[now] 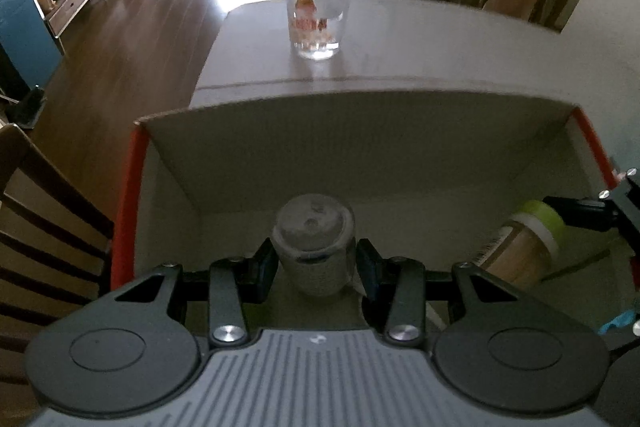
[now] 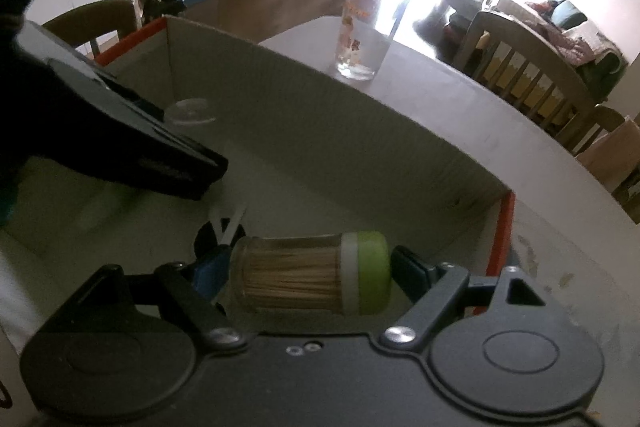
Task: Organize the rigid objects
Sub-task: 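Carry the clear cup and green-capped toothpick jar into the cardboard box, then open the left tool to release the cup while the right tool releases the jar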
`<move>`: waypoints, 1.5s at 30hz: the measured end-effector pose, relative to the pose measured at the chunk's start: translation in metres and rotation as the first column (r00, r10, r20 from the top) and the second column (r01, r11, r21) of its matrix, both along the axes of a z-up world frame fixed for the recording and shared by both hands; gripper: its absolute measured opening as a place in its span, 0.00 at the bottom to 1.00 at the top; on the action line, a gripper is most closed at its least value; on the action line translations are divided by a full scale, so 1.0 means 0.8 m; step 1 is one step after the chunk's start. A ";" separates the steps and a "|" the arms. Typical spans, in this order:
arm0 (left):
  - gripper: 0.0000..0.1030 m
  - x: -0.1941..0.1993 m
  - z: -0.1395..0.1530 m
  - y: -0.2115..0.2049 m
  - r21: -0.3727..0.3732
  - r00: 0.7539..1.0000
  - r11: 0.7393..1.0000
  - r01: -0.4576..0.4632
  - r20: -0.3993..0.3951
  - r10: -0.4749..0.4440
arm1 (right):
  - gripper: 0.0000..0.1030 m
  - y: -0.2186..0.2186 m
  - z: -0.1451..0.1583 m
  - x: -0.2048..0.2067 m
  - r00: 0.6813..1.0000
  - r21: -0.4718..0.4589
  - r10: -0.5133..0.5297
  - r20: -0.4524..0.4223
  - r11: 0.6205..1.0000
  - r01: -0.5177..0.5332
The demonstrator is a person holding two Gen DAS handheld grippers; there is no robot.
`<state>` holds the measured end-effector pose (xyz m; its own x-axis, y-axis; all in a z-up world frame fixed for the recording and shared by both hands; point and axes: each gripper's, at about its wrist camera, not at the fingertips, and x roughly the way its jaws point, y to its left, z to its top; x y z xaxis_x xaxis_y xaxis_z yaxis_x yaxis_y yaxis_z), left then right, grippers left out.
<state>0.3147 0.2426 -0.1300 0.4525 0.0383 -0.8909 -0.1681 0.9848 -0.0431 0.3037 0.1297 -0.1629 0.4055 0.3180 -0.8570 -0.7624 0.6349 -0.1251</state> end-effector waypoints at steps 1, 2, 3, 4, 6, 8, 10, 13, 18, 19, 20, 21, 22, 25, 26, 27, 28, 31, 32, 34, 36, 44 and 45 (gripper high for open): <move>0.41 0.002 -0.002 -0.001 -0.004 1.000 1.000 0.004 -0.007 -0.004 | 0.83 0.000 -0.001 0.001 1.000 -0.003 -0.002 -0.005 1.000 0.002; 0.41 0.003 -0.003 -0.001 -0.007 1.000 1.000 0.006 -0.011 -0.006 | 0.83 0.000 -0.001 0.001 1.000 -0.005 -0.002 -0.011 1.000 0.002; 0.41 0.005 -0.004 -0.001 -0.007 1.000 1.000 0.008 -0.016 -0.008 | 0.83 0.000 -0.002 0.002 1.000 -0.005 -0.002 -0.015 1.000 0.002; 0.41 0.006 -0.006 -0.002 -0.005 1.000 1.000 0.009 -0.022 -0.009 | 0.83 0.000 -0.002 0.002 1.000 -0.005 -0.003 -0.015 1.000 0.002; 0.41 0.007 -0.008 -0.002 -0.007 0.999 1.000 0.008 -0.033 -0.008 | 0.83 0.001 -0.003 0.001 1.000 -0.008 -0.001 -0.015 1.000 0.001; 0.41 0.007 -0.010 -0.002 -0.006 0.999 1.000 0.006 -0.044 -0.006 | 0.83 0.000 -0.002 0.001 1.000 -0.005 0.002 -0.016 1.000 -0.002; 0.41 0.007 -0.012 -0.002 -0.005 0.998 1.000 0.002 -0.057 -0.003 | 0.83 0.002 -0.003 0.001 1.000 -0.014 0.003 -0.014 1.000 -0.003; 0.41 0.009 -0.015 -0.003 0.000 0.998 1.000 0.006 -0.068 -0.006 | 0.83 0.006 -0.004 0.005 1.000 -0.022 0.011 -0.016 1.000 -0.011; 0.41 0.013 -0.023 -0.005 0.028 0.995 1.000 0.009 -0.102 -0.006 | 0.83 0.002 0.003 0.003 1.000 -0.005 0.006 0.002 1.000 -0.006; 0.41 0.014 -0.023 -0.006 0.032 0.995 0.999 0.010 -0.102 -0.007 | 0.83 0.001 0.004 0.002 1.000 -0.001 0.006 0.003 1.000 -0.006; 0.41 0.014 -0.023 -0.006 0.035 0.995 0.999 0.010 -0.100 -0.007 | 0.83 -0.001 0.006 0.001 1.000 0.002 0.005 0.005 1.000 -0.005; 0.41 0.014 -0.022 -0.006 0.039 0.995 0.999 0.008 -0.098 -0.004 | 0.83 -0.003 0.008 -0.001 1.000 0.005 0.004 0.007 1.000 -0.004; 0.41 0.013 -0.021 -0.006 0.045 0.996 0.999 0.005 -0.093 -0.001 | 0.83 -0.004 0.010 -0.002 1.000 0.008 0.003 0.008 1.000 -0.003; 0.57 0.008 -0.013 -0.006 0.054 0.998 0.998 -0.009 -0.062 0.012 | 0.83 -0.007 0.017 -0.006 1.000 0.019 -0.003 0.014 1.000 0.003; 0.58 0.005 -0.009 -0.005 0.044 0.999 0.999 -0.008 -0.051 0.010 | 0.83 -0.008 0.020 -0.007 1.000 0.022 -0.004 0.017 1.000 0.004; 0.58 0.003 -0.005 -0.005 0.039 0.999 0.999 -0.011 -0.045 0.012 | 0.83 -0.010 0.021 -0.009 1.000 0.024 -0.006 0.021 1.000 0.005; 0.58 0.001 -0.002 -0.006 0.038 0.999 0.999 -0.011 -0.040 0.013 | 0.83 -0.012 0.023 -0.011 1.000 0.028 -0.007 0.023 1.000 0.006; 0.59 -0.008 0.008 -0.011 0.047 1.000 0.999 -0.004 -0.022 0.005 | 0.83 -0.014 0.031 -0.013 0.999 0.041 -0.012 0.030 0.999 0.010; 0.59 -0.011 0.010 -0.012 0.046 1.000 0.999 -0.003 -0.016 0.004 | 0.83 -0.016 0.035 -0.015 0.999 0.048 -0.013 0.032 0.999 0.012; 0.59 -0.018 0.016 -0.013 0.040 1.000 0.999 -0.002 -0.001 0.002 | 0.83 -0.019 0.041 -0.017 0.999 0.058 -0.017 0.037 0.998 0.014; 0.59 -0.024 0.023 -0.015 0.040 1.000 0.999 -0.002 0.016 0.001 | 0.83 -0.022 0.048 -0.019 0.999 0.073 -0.019 0.043 0.997 0.016; 0.59 -0.061 0.063 -0.029 0.035 0.995 0.999 0.014 0.099 -0.017 | 0.84 -0.040 0.078 -0.038 0.998 0.140 -0.021 0.060 0.990 0.013; 0.59 -0.066 0.068 -0.031 0.035 0.994 0.999 0.014 0.109 -0.018 | 0.84 -0.044 0.080 -0.042 0.998 0.150 -0.023 0.062 0.989 0.013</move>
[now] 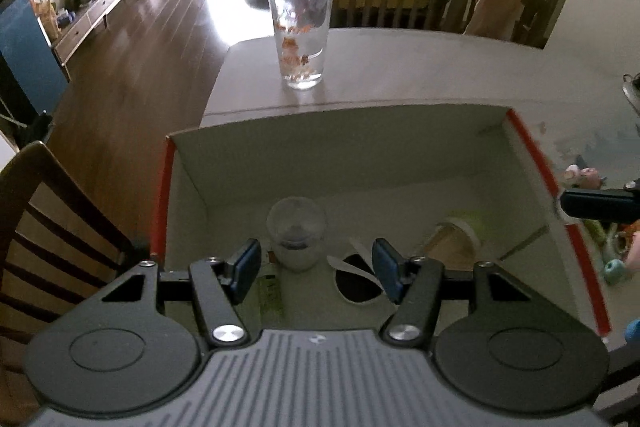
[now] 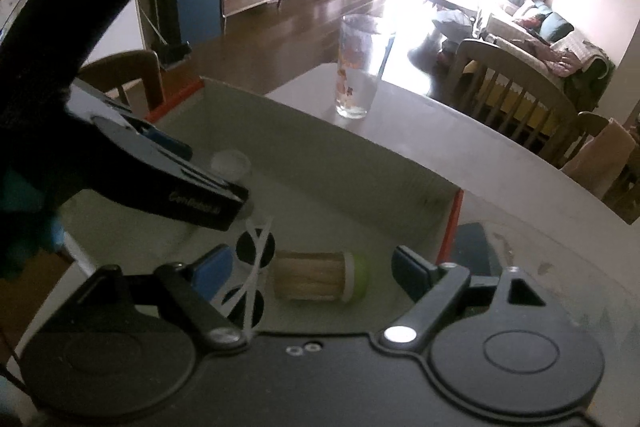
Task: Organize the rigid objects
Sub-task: 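Open the left tool to release the cup while the right tool releases the jar, then move both tools back from the box toward the remaining table items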
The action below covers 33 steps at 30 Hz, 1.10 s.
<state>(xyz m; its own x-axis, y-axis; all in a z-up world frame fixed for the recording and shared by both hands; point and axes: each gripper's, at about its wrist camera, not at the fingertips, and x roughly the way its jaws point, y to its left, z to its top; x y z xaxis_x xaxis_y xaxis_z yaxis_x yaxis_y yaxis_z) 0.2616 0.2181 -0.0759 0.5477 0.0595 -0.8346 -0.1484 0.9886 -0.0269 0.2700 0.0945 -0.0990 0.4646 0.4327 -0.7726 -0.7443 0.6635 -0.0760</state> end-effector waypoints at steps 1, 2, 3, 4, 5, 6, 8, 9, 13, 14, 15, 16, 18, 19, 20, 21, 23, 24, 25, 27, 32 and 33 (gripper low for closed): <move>0.59 -0.005 0.005 -0.002 -0.003 1.000 1.000 0.001 0.009 -0.001 | 0.85 -0.003 0.003 -0.002 1.000 0.006 -0.003 0.000 1.000 0.003; 0.59 -0.009 0.008 -0.003 -0.007 1.000 1.000 0.003 0.016 -0.003 | 0.85 -0.006 0.006 -0.004 1.000 0.015 -0.006 0.001 1.000 0.006; 0.59 -0.012 0.011 -0.005 -0.007 1.000 1.000 0.004 0.023 -0.004 | 0.85 -0.008 0.008 -0.010 1.000 0.023 -0.008 0.001 1.000 0.008; 0.59 -0.018 0.016 -0.008 -0.004 0.999 1.000 0.008 0.034 -0.008 | 0.85 -0.011 0.011 -0.012 1.000 0.031 -0.010 0.002 0.999 0.010; 0.59 -0.023 0.019 -0.011 -0.002 0.999 1.000 0.013 0.043 -0.013 | 0.85 -0.015 0.014 -0.015 1.000 0.040 -0.013 0.002 0.999 0.012; 0.59 -0.028 0.022 -0.013 -0.001 0.999 1.000 0.016 0.052 -0.016 | 0.85 -0.019 0.016 -0.018 1.000 0.048 -0.017 0.002 0.999 0.017; 0.59 -0.039 0.029 -0.018 -0.006 0.997 1.000 0.023 0.069 -0.023 | 0.86 -0.027 0.022 -0.023 1.000 0.068 -0.023 -0.003 0.997 0.023; 0.59 -0.045 0.033 -0.021 -0.008 0.997 1.000 0.027 0.079 -0.027 | 0.86 -0.032 0.026 -0.027 1.000 0.078 -0.027 -0.005 0.997 0.027; 0.59 -0.066 0.046 -0.029 -0.023 0.993 0.999 0.032 0.111 -0.029 | 0.88 -0.050 0.037 -0.040 0.999 0.111 -0.041 -0.005 0.993 0.041; 0.60 -0.071 0.048 -0.031 -0.025 0.992 0.999 0.033 0.119 -0.030 | 0.89 -0.055 0.040 -0.043 0.999 0.123 -0.047 -0.006 0.991 0.047; 0.62 -0.075 0.050 -0.033 -0.023 0.991 0.999 0.033 0.127 -0.029 | 0.91 -0.061 0.043 -0.045 0.999 0.132 -0.051 -0.007 0.990 0.052; 0.68 -0.082 0.054 -0.035 -0.023 0.990 0.999 0.030 0.142 -0.027 | 0.92 -0.067 0.046 -0.048 0.998 0.141 -0.057 -0.006 0.988 0.057; 0.70 -0.092 0.059 -0.037 -0.035 0.986 0.999 0.028 0.166 -0.022 | 0.93 -0.079 0.051 -0.050 0.997 0.160 -0.072 -0.012 0.985 0.073; 0.70 -0.096 0.062 -0.039 -0.039 0.985 0.999 0.026 0.173 -0.019 | 0.93 -0.083 0.053 -0.052 0.997 0.166 -0.080 -0.014 0.983 0.081; 0.70 -0.101 0.064 -0.040 -0.039 0.984 0.999 0.026 0.179 -0.018 | 0.93 -0.090 0.055 -0.053 0.996 0.177 -0.091 -0.019 0.980 0.093; 0.70 -0.106 0.066 -0.043 -0.037 0.982 0.999 0.028 0.186 -0.020 | 0.94 -0.096 0.057 -0.055 0.995 0.190 -0.099 -0.026 0.977 0.102; 0.72 -0.116 0.069 -0.049 -0.027 0.979 0.999 0.035 0.200 -0.029 | 0.94 -0.110 0.062 -0.060 0.992 0.213 -0.119 -0.034 0.969 0.124; 0.75 -0.120 0.070 -0.053 -0.023 0.978 0.999 0.038 0.206 -0.032 | 0.95 -0.116 0.063 -0.062 0.991 0.224 -0.127 -0.039 0.965 0.132; 0.79 -0.125 0.071 -0.057 -0.021 0.976 0.999 0.040 0.215 -0.034 | 0.95 -0.122 0.066 -0.065 0.990 0.239 -0.132 -0.045 0.961 0.139; 0.79 -0.132 0.074 -0.064 -0.029 0.971 0.998 0.047 0.234 -0.039 | 0.95 -0.133 0.069 -0.070 0.989 0.259 -0.143 -0.046 0.954 0.150; 0.82 -0.143 0.080 -0.087 -0.047 0.962 0.996 0.072 0.268 -0.057 | 0.97 -0.164 0.076 -0.080 0.985 0.305 -0.165 -0.054 0.936 0.174; 0.83 -0.144 0.081 -0.093 -0.045 0.960 0.996 0.081 0.273 -0.066 | 0.98 -0.170 0.078 -0.081 0.984 0.313 -0.170 -0.057 0.933 0.180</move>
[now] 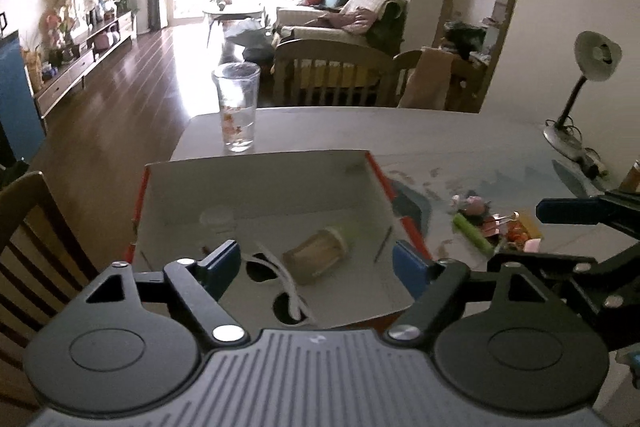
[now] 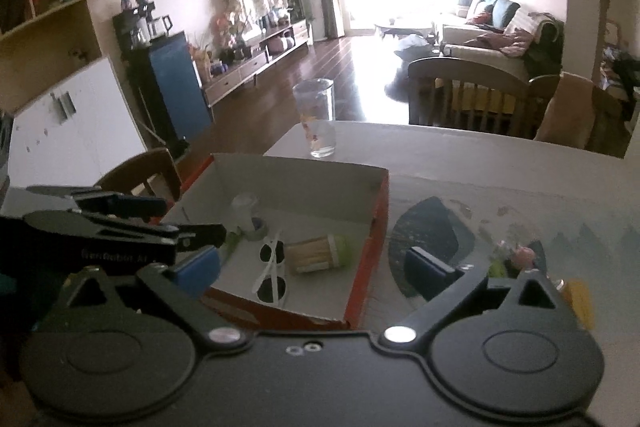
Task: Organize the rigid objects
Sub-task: 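Move both tools back from the box toward the remaining table items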
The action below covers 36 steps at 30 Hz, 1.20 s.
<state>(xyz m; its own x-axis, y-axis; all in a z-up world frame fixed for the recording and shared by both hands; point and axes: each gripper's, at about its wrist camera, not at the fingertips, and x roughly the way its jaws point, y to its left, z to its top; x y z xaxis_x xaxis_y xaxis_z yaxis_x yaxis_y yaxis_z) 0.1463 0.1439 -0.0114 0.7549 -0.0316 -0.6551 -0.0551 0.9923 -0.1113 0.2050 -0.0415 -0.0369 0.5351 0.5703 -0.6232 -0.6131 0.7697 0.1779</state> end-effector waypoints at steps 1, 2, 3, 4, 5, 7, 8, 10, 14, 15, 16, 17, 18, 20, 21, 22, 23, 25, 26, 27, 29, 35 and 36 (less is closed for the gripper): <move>0.83 -0.002 0.001 -0.006 -0.002 1.000 1.000 0.005 0.005 -0.005 | 0.99 -0.007 0.001 -0.001 1.000 0.008 -0.007 0.001 1.000 0.007; 0.84 -0.001 0.000 -0.010 -0.005 1.000 1.000 0.008 0.007 -0.008 | 0.99 -0.016 0.002 -0.002 1.000 0.020 -0.012 0.001 1.000 0.012; 0.84 0.000 0.000 -0.016 -0.008 1.000 1.000 0.011 0.005 -0.011 | 1.00 -0.023 0.003 -0.003 1.000 0.030 -0.016 0.001 0.999 0.016; 0.86 -0.001 -0.001 -0.022 -0.009 1.000 1.000 0.013 0.006 -0.013 | 1.00 -0.032 0.003 -0.004 1.000 0.035 -0.022 0.003 0.999 0.022; 0.90 0.000 -0.002 -0.027 -0.008 1.000 1.000 0.015 0.008 -0.015 | 1.00 -0.040 0.001 -0.004 0.999 0.037 -0.031 0.008 0.999 0.031; 0.95 0.001 -0.004 -0.038 -0.006 1.000 1.000 0.021 0.016 -0.021 | 1.00 -0.057 -0.001 -0.004 0.999 0.043 -0.052 0.007 0.998 0.052; 0.97 0.001 -0.005 -0.044 -0.003 0.999 1.000 0.029 0.023 -0.029 | 1.00 -0.066 -0.003 -0.003 0.998 0.041 -0.063 0.003 0.997 0.063; 0.97 0.003 -0.009 -0.058 0.007 0.998 0.999 0.047 0.033 -0.048 | 1.00 -0.084 -0.007 -0.002 0.997 0.038 -0.084 0.003 0.996 0.083; 1.00 0.009 -0.017 -0.090 0.006 0.995 0.996 0.091 0.044 -0.092 | 1.00 -0.121 -0.016 0.006 0.992 0.018 -0.126 -0.005 0.992 0.126; 1.00 0.011 -0.018 -0.098 0.003 0.994 0.995 0.102 0.044 -0.102 | 1.00 -0.129 -0.019 0.008 0.991 0.013 -0.135 -0.007 0.991 0.135; 1.00 0.014 -0.020 -0.108 0.000 0.993 0.994 0.112 0.042 -0.112 | 1.00 -0.138 -0.022 0.010 0.989 0.007 -0.144 -0.010 0.990 0.144; 1.00 0.017 -0.023 -0.118 -0.002 0.992 0.992 0.124 0.040 -0.124 | 1.00 -0.146 -0.025 0.012 0.988 0.002 -0.153 -0.014 0.988 0.153; 1.00 0.020 -0.027 -0.128 -0.002 0.990 0.991 0.135 0.037 -0.135 | 1.00 -0.155 -0.029 0.015 0.987 -0.002 -0.162 -0.021 0.987 0.162; 1.00 0.025 -0.033 -0.146 -0.002 0.986 0.987 0.161 0.036 -0.160 | 1.00 -0.171 -0.035 0.021 0.984 -0.009 -0.177 -0.036 0.984 0.177; 1.00 0.028 -0.037 -0.155 -0.002 0.984 0.985 0.173 0.036 -0.173 | 1.00 -0.180 -0.038 0.025 0.982 -0.013 -0.186 -0.043 0.983 0.185; 1.00 0.033 -0.042 -0.166 -0.003 0.982 0.983 0.185 0.030 -0.185 | 1.00 -0.187 -0.041 0.029 0.980 -0.017 -0.193 -0.049 0.981 0.193; 1.00 0.037 -0.046 -0.174 -0.007 0.981 0.981 0.193 0.023 -0.193 | 1.00 -0.194 -0.045 0.033 0.978 -0.022 -0.203 -0.055 0.979 0.202; 1.00 0.046 -0.056 -0.191 -0.026 0.977 0.977 0.211 0.001 -0.211 | 1.00 -0.207 -0.054 0.041 0.974 -0.033 -0.217 -0.069 0.976 0.215; 1.00 0.050 -0.062 -0.199 -0.036 0.976 0.976 0.215 -0.011 -0.216 | 1.00 -0.214 -0.059 0.046 0.971 -0.041 -0.226 -0.076 0.974 0.223; 1.00 0.054 -0.067 -0.208 -0.046 0.976 0.975 0.218 -0.022 -0.219 | 1.00 -0.220 -0.064 0.052 0.969 -0.047 -0.235 -0.082 0.972 0.232; 1.00 0.060 -0.078 -0.222 -0.046 0.975 0.975 0.219 -0.035 -0.221 | 0.99 -0.233 -0.076 0.063 0.963 -0.059 -0.249 -0.102 0.968 0.244; 1.00 0.086 -0.111 -0.262 -0.027 0.973 0.976 0.215 -0.075 -0.216 | 0.97 -0.253 -0.110 0.097 0.955 -0.091 -0.259 -0.144 0.964 0.248; 1.00 0.090 -0.117 -0.267 -0.024 0.974 0.977 0.211 -0.082 -0.212 | 0.96 -0.255 -0.115 0.102 0.953 -0.095 -0.261 -0.153 0.964 0.249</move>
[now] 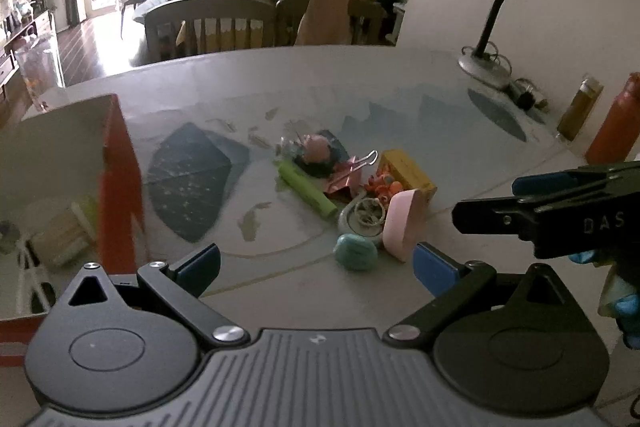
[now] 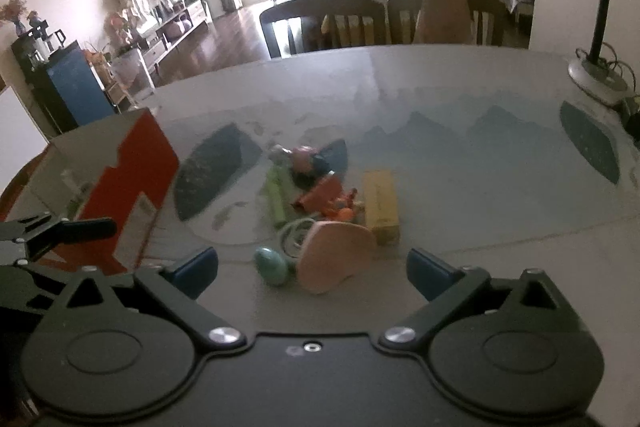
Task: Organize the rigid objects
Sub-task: 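Move both tools back from the box toward the remaining table items, then grasp the pink heart dish with the right tool while the left tool grasps the teal container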
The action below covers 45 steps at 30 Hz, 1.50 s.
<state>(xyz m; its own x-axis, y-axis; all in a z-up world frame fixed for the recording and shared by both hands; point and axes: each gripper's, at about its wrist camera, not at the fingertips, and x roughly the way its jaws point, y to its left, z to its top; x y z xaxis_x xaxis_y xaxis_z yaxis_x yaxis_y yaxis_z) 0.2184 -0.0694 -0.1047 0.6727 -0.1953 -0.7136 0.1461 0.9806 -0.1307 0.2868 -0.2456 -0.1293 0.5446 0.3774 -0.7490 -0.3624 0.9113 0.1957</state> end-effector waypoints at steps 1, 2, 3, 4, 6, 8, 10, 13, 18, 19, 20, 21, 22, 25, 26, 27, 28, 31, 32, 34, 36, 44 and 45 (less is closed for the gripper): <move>1.00 0.005 -0.005 -0.005 0.002 1.000 1.000 -0.002 -0.007 0.002 | 0.96 -0.002 -0.005 0.005 1.000 -0.002 0.001 -0.010 1.000 -0.001; 1.00 0.009 -0.010 -0.009 0.003 1.000 1.000 -0.004 -0.012 0.004 | 0.96 -0.002 -0.012 0.011 1.000 -0.012 -0.001 -0.017 1.000 0.001; 1.00 0.014 -0.014 -0.012 0.005 1.000 1.000 -0.008 -0.018 0.008 | 0.96 -0.003 -0.016 0.015 1.000 -0.022 -0.006 -0.022 1.000 0.006; 1.00 0.019 -0.020 -0.017 0.009 1.000 1.000 -0.011 -0.024 0.011 | 0.95 -0.004 -0.022 0.020 0.999 -0.027 -0.009 -0.032 1.000 0.008; 1.00 0.028 -0.030 -0.024 0.017 0.999 1.000 -0.013 -0.031 0.014 | 0.94 -0.005 -0.031 0.030 0.998 -0.017 -0.007 -0.055 1.000 0.006; 1.00 0.035 -0.039 -0.030 0.021 0.999 1.000 -0.019 -0.042 0.020 | 0.94 -0.004 -0.040 0.039 0.997 0.004 0.004 -0.075 1.000 -0.004; 1.00 0.041 -0.047 -0.034 0.016 0.998 1.000 -0.025 -0.053 0.026 | 0.93 -0.005 -0.046 0.047 0.996 0.016 0.018 -0.089 1.000 -0.016; 1.00 0.050 -0.059 -0.037 0.026 0.997 0.999 -0.036 -0.073 0.038 | 0.90 -0.006 -0.060 0.059 0.992 0.028 0.026 -0.120 0.999 -0.023; 1.00 0.062 -0.074 -0.041 0.028 0.994 0.999 -0.043 -0.096 0.045 | 0.88 -0.001 -0.077 0.074 0.987 0.028 0.058 -0.151 0.998 -0.054; 1.00 0.064 -0.077 -0.042 0.029 0.994 0.999 -0.044 -0.099 0.047 | 0.88 0.001 -0.080 0.076 0.985 0.027 0.064 -0.158 0.998 -0.060; 0.99 0.065 -0.079 -0.042 0.030 0.994 0.998 -0.048 -0.102 0.050 | 0.87 0.002 -0.083 0.078 0.984 0.028 0.069 -0.163 0.997 -0.065; 0.99 0.067 -0.081 -0.043 0.028 0.993 0.998 -0.050 -0.103 0.052 | 0.86 0.003 -0.084 0.080 0.983 0.029 0.074 -0.166 0.997 -0.070; 0.99 0.068 -0.082 -0.043 0.023 0.993 0.999 -0.049 -0.105 0.051 | 0.85 0.004 -0.086 0.082 0.983 0.031 0.079 -0.168 0.997 -0.075; 0.99 0.072 -0.084 -0.044 0.012 0.993 0.999 -0.047 -0.107 0.048 | 0.83 0.006 -0.089 0.087 0.981 0.035 0.088 -0.175 0.996 -0.083; 0.96 0.073 -0.085 -0.044 0.007 0.993 0.999 -0.045 -0.108 0.046 | 0.81 0.006 -0.091 0.089 0.980 0.038 0.092 -0.177 0.995 -0.087; 0.94 0.074 -0.085 -0.044 0.001 0.993 0.999 -0.042 -0.111 0.042 | 0.78 0.006 -0.092 0.090 0.979 0.040 0.096 -0.179 0.995 -0.091; 0.90 0.076 -0.086 -0.044 -0.001 0.993 0.999 -0.039 -0.115 0.038 | 0.78 0.006 -0.093 0.091 0.979 0.039 0.096 -0.181 0.995 -0.091; 0.79 0.079 -0.089 -0.046 -0.009 0.992 0.999 -0.033 -0.124 0.031 | 0.75 0.004 -0.096 0.094 0.976 0.050 0.099 -0.192 0.995 -0.091; 0.74 0.079 -0.089 -0.047 -0.012 0.991 0.999 -0.032 -0.127 0.030 | 0.74 0.003 -0.097 0.095 0.976 0.055 0.102 -0.194 0.994 -0.093; 0.69 0.081 -0.091 -0.047 -0.013 0.991 0.999 -0.029 -0.130 0.027 | 0.72 0.003 -0.098 0.095 0.975 0.061 0.107 -0.194 0.993 -0.097; 0.66 0.082 -0.091 -0.048 -0.015 0.991 1.000 -0.022 -0.129 0.020 | 0.70 0.003 -0.097 0.095 0.974 0.067 0.113 -0.195 0.993 -0.102; 0.45 0.081 -0.089 -0.056 -0.018 0.993 1.000 0.000 -0.119 -0.002 | 0.69 0.002 -0.098 0.095 0.975 0.070 0.107 -0.196 0.993 -0.095; 0.43 0.080 -0.088 -0.057 -0.016 0.993 1.000 0.002 -0.116 -0.004 | 0.69 0.002 -0.098 0.095 0.975 0.068 0.106 -0.196 0.993 -0.094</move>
<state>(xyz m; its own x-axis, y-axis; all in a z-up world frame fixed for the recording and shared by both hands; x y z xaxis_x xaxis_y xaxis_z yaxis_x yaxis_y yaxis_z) 0.2825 -0.1150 -0.1751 0.5847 -0.2094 -0.7838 0.1323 0.9778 -0.1625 0.3629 -0.2443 -0.2076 0.3443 0.4684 -0.8137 -0.3993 0.8574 0.3246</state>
